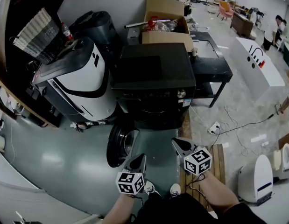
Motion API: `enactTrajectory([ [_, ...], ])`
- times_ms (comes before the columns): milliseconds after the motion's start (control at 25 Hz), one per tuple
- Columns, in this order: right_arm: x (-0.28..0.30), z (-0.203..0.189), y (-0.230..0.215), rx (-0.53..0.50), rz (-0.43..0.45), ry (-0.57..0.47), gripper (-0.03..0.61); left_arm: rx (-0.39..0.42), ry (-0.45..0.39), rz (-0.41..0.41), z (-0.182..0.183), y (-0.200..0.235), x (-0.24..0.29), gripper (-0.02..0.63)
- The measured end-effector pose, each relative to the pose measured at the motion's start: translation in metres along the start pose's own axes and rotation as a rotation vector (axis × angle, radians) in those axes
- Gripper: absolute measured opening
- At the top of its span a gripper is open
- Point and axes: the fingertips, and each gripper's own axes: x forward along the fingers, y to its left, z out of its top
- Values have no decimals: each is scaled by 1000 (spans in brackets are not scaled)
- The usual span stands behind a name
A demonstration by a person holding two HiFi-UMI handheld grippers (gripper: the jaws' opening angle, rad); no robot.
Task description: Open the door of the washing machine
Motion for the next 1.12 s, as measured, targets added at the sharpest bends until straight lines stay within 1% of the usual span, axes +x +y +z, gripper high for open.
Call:
enactTrajectory([
  [160, -26, -9, -5, -6, 17, 12, 17, -14, -22, 27, -4, -26, -9, 18],
  [360, -50, -14, 2, -5, 41, 12, 17, -1, -54, 67, 0, -47, -26, 18],
  [520, -63, -17, 12, -23, 68, 13, 17, 3, -78, 133, 0, -50, -43, 18],
  [600, -69, -17, 13, -29, 76, 8, 17, 8, -89, 150, -1, -53, -48, 18],
  [1120, -76, -19, 26, -31, 97, 4, 17, 10, -125, 190, 7, -51, -62, 18],
])
